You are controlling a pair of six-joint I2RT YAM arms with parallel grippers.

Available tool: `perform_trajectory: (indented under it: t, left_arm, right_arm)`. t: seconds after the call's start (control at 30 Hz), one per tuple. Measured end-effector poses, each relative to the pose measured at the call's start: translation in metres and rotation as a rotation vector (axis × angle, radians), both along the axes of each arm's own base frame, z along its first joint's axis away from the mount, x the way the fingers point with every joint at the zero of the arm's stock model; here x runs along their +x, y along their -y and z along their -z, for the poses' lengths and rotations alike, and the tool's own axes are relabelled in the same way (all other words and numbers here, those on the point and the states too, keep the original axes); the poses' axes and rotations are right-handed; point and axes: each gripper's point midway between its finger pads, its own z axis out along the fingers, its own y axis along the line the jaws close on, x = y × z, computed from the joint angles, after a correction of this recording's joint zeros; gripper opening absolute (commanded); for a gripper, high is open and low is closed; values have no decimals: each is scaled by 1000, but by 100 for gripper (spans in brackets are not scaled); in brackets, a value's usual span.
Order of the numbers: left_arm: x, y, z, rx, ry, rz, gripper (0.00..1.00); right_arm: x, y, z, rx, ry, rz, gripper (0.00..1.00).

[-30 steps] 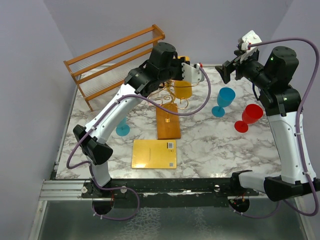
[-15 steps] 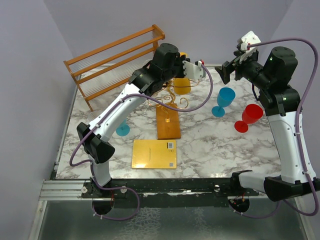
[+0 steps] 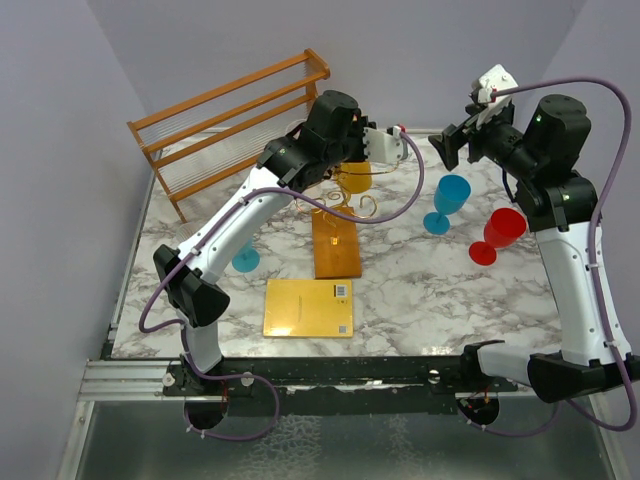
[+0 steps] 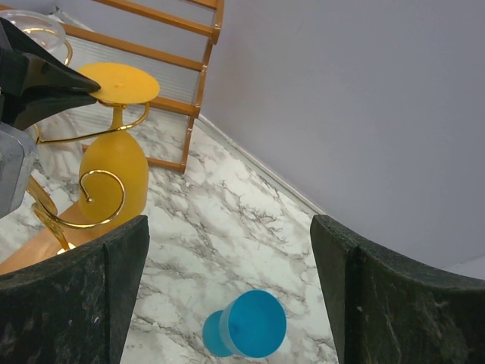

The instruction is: Place the wine glass upside down on the wine glass rack

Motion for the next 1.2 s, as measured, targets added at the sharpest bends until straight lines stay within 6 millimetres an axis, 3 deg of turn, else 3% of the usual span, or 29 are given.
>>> perform_trajectory:
  t: [0.4, 0.73, 1.03, 1.1, 1.2]
  left_arm:
    - [-8, -2, 8, -2, -53, 3, 31]
    - [-24, -5, -9, -82, -80, 14, 50]
    - [-44, 0, -40, -249, -137, 38, 82]
    - [-49, 0, -46, -283, -152, 34, 97]
    - [-55, -4, -52, -327, -175, 16, 99]
  right_arm:
    - [4, 6, 13, -17, -20, 32, 87]
    - [19, 32, 57, -41, -93, 170, 87]
    - [37, 59, 91, -59, -161, 312, 85]
    - [43, 62, 103, -70, -184, 335, 84]
    - [54, 68, 129, -97, -242, 370, 81]
